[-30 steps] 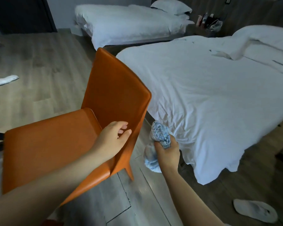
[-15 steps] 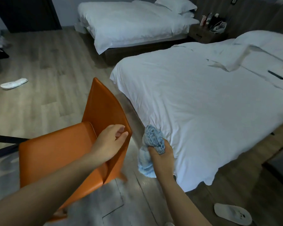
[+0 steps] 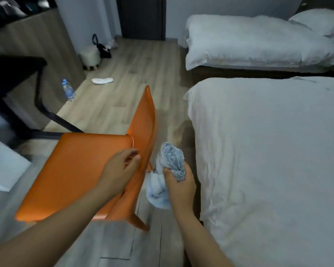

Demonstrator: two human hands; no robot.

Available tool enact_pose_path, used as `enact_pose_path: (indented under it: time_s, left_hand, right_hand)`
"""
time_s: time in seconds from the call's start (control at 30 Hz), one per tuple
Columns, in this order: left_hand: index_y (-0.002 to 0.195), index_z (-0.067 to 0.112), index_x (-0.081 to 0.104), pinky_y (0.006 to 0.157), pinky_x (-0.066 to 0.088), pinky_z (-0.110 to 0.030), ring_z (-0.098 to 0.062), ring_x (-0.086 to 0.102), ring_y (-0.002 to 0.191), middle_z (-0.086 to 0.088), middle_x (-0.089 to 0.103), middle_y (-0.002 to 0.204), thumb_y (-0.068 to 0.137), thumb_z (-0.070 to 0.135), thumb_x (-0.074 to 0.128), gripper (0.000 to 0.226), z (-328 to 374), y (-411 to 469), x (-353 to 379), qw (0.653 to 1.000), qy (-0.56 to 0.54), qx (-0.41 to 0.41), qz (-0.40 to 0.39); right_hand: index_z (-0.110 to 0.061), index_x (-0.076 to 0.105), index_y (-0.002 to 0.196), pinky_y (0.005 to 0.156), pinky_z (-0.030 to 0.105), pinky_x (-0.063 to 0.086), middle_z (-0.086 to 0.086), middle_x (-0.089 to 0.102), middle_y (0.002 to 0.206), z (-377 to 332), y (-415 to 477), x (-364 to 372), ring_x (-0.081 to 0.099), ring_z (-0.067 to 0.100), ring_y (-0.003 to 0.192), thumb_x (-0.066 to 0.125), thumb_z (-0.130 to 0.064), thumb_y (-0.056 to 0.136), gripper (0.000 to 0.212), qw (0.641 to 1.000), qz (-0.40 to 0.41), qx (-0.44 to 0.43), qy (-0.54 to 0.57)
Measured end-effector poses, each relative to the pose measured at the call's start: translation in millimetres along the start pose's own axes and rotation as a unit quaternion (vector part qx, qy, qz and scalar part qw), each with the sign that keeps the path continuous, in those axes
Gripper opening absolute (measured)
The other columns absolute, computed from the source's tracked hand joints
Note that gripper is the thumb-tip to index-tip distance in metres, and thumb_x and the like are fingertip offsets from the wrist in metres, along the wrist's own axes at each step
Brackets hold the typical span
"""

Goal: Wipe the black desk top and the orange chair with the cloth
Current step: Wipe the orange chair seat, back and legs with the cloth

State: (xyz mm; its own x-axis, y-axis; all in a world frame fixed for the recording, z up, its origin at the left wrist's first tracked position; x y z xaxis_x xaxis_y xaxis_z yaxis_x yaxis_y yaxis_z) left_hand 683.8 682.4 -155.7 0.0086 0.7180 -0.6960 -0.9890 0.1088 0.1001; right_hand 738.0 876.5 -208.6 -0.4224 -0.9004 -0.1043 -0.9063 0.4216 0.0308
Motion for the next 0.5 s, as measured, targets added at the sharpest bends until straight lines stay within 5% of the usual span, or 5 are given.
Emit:
enact_pose_path:
  time_s: [0.13,0.33,0.5]
  left_hand:
    - [0.105,0.022,0.068,0.075,0.040,-0.005,0.004,0.059,0.089,0.007,0.067,0.101,0.098,0.028,0.051,0.019,-14.2,-8.8,14.3,0.996,-0.017,0.044,0.082]
    - [0.097,0.013,0.069,0.079,0.043,-0.024,-0.010,0.060,0.088,-0.004,0.069,0.092,0.101,0.029,0.045,0.029,-32.9,-27.2,19.0,0.978,-0.022,0.107,0.180]
    - [0.096,0.016,0.067,0.072,0.039,-0.009,-0.003,0.057,0.086,0.002,0.066,0.089,0.100,0.030,0.045,0.027,-28.8,-65.4,24.4,0.955,0.026,0.159,0.249]
  right_hand:
    - [-0.038,0.057,0.113,0.077,0.006,0.046,-0.022,0.064,0.105,20.6,13.6,18.3,0.060,-0.009,0.098,0.070,-0.021,0.086,0.034,0.997,-0.029,-0.056,0.054]
    - [-0.027,0.054,0.128,0.085,0.013,0.049,-0.019,0.060,0.112,46.8,24.1,39.0,0.059,-0.005,0.102,0.067,-0.035,0.088,0.042,0.979,-0.041,-0.170,0.102]
    - [-0.028,0.049,0.131,0.079,0.004,0.044,-0.027,0.055,0.112,49.9,22.9,39.9,0.054,-0.015,0.099,0.064,-0.034,0.091,0.043,0.956,-0.064,-0.245,0.148]
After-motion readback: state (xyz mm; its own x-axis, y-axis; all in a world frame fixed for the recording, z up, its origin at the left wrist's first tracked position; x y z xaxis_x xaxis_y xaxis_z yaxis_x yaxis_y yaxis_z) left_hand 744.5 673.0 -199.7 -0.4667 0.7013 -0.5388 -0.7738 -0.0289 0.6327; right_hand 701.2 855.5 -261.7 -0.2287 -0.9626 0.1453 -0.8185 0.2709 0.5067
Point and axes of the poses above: each hand's wrist, its own y-axis towards the middle knuckle, its own x-axis out of the palm, z = x × y, the point moved 9 cm from there along y, towards the middle knuckle
